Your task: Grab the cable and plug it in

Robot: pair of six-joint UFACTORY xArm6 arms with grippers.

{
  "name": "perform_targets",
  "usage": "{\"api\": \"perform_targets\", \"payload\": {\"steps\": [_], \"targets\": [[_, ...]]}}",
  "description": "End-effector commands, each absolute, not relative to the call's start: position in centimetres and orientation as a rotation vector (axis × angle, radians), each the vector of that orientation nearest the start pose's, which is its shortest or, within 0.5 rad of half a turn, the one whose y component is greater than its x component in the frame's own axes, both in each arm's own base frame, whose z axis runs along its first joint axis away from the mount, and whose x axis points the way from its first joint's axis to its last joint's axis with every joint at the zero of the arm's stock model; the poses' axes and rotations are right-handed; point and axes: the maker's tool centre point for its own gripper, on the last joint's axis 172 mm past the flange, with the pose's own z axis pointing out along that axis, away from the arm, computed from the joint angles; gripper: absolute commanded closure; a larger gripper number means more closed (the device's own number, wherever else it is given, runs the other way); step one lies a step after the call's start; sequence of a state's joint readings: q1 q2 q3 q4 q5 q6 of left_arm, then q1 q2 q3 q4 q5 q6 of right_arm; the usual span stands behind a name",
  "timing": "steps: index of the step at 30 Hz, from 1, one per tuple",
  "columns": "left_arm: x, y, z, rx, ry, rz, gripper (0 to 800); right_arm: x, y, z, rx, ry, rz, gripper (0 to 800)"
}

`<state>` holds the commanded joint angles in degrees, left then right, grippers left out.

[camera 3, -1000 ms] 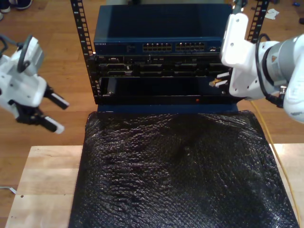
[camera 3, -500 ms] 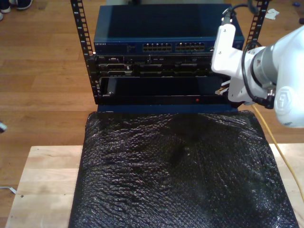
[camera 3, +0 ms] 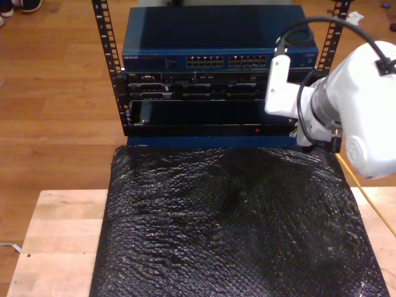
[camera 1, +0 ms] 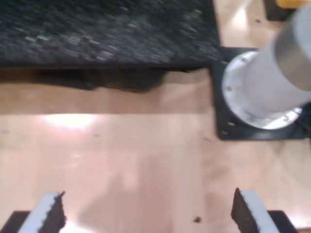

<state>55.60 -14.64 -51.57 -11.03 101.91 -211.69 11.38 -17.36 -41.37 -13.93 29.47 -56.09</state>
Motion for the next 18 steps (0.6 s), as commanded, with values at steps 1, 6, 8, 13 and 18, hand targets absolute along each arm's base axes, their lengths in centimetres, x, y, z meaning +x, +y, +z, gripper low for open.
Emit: {"api": "perform_targets", "payload": {"steps": [1,6,8,13,18], "targets": [[16.5,16.0,22.6,1.755,-1.827,0.422,1,49.2,8.2,24.5,-2.66,-2.153,-0.699,800],[13.0,15.8,21.6,1.711,-1.852,0.435,2,49.2,8.1,23.7,-2.658,-2.169,-0.667,800],[11.3,15.8,20.9,1.688,-1.846,0.435,2,49.2,8.1,23.5,-2.657,-2.169,-0.659,800],[8.4,14.3,19.3,1.654,-1.811,0.485,2,49.1,8.1,23.2,-2.656,-2.169,-0.652,800],[5.9,12.8,17.1,1.638,-1.816,0.501,1,49.1,8.1,23.1,-2.656,-2.169,-0.649,800]]}}
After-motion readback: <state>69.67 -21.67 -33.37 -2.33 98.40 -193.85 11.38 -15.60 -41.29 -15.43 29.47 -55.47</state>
